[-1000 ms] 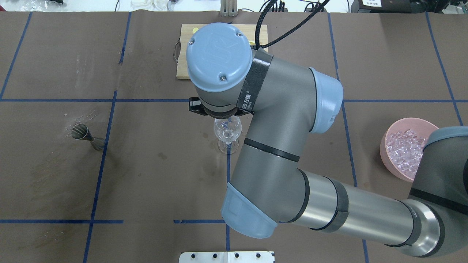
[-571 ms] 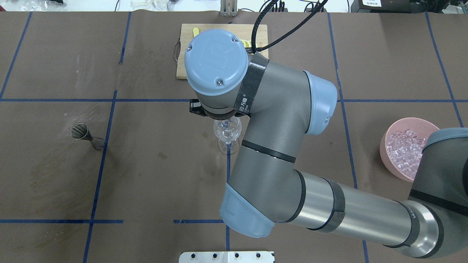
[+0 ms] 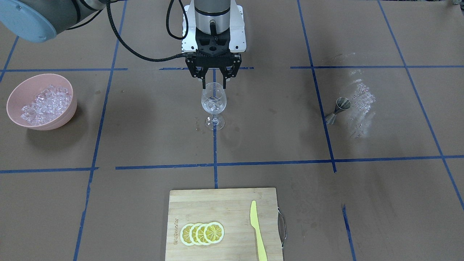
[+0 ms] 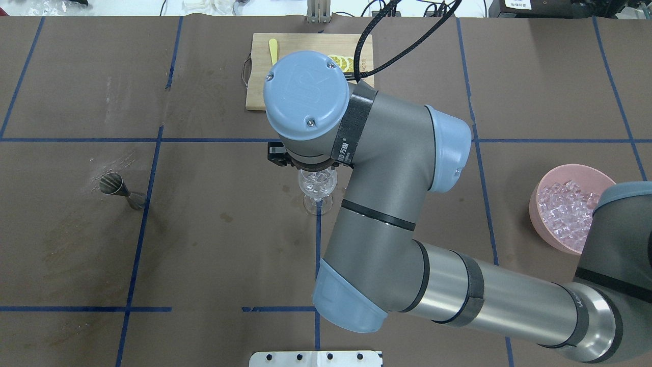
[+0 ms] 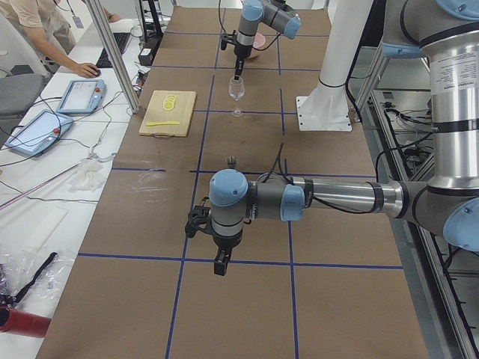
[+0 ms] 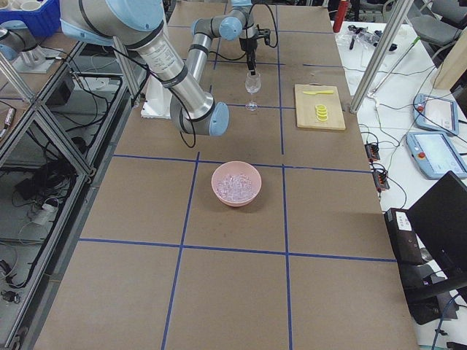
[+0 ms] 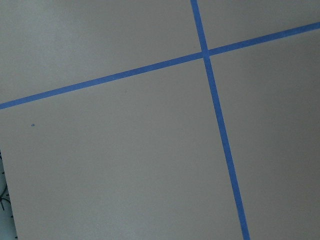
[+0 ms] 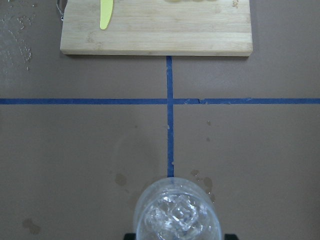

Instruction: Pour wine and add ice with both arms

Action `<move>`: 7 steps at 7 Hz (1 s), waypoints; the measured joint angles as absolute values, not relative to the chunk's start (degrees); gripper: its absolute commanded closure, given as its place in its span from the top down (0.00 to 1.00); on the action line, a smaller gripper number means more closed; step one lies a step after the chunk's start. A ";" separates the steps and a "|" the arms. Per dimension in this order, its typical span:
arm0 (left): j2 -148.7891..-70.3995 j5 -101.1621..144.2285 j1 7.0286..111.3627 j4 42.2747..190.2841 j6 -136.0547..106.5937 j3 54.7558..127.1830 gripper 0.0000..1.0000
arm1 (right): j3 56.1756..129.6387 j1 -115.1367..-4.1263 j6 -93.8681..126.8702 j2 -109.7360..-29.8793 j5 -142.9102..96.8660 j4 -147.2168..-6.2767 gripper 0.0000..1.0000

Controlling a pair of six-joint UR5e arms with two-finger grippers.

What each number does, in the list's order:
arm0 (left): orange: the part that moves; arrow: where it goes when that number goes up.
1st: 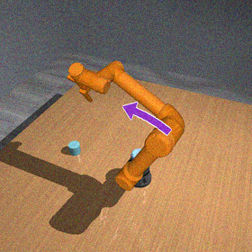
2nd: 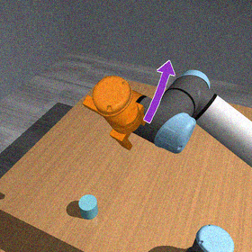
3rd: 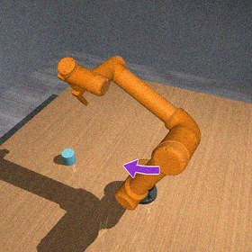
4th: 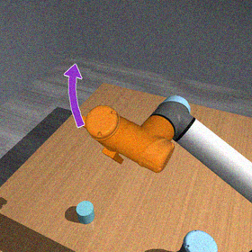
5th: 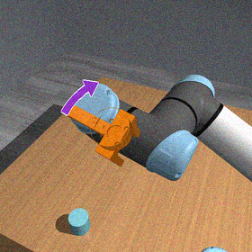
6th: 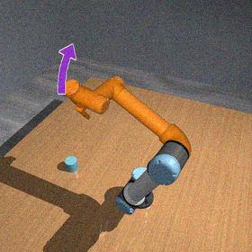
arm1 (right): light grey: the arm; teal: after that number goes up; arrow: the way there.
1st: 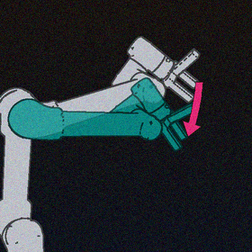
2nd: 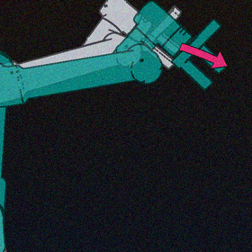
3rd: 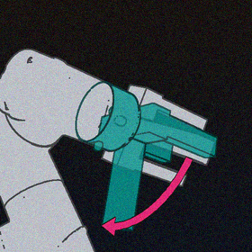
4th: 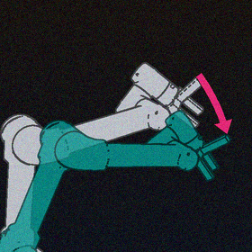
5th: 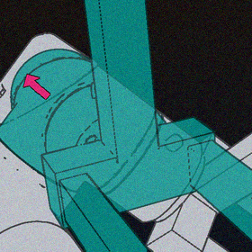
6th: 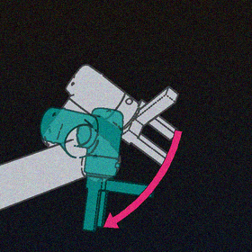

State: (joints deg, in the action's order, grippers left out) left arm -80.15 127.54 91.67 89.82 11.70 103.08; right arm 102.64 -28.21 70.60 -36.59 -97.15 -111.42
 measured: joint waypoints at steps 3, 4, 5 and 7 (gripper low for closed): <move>-80.43 127.38 91.73 89.87 11.67 102.92 1.00 | 106.82 -29.18 67.39 -40.43 -98.86 -111.50 1.00; -80.43 127.27 91.77 89.92 11.78 102.85 1.00 | 109.54 -31.65 63.78 -43.62 -101.35 -111.52 1.00; -80.35 127.20 91.89 89.90 11.81 103.12 1.00 | 112.00 -35.61 58.58 -47.39 -105.29 -111.49 1.00; -80.27 127.29 91.96 89.64 11.75 103.15 1.00 | 116.04 -44.21 44.32 -57.20 -112.01 -111.03 1.00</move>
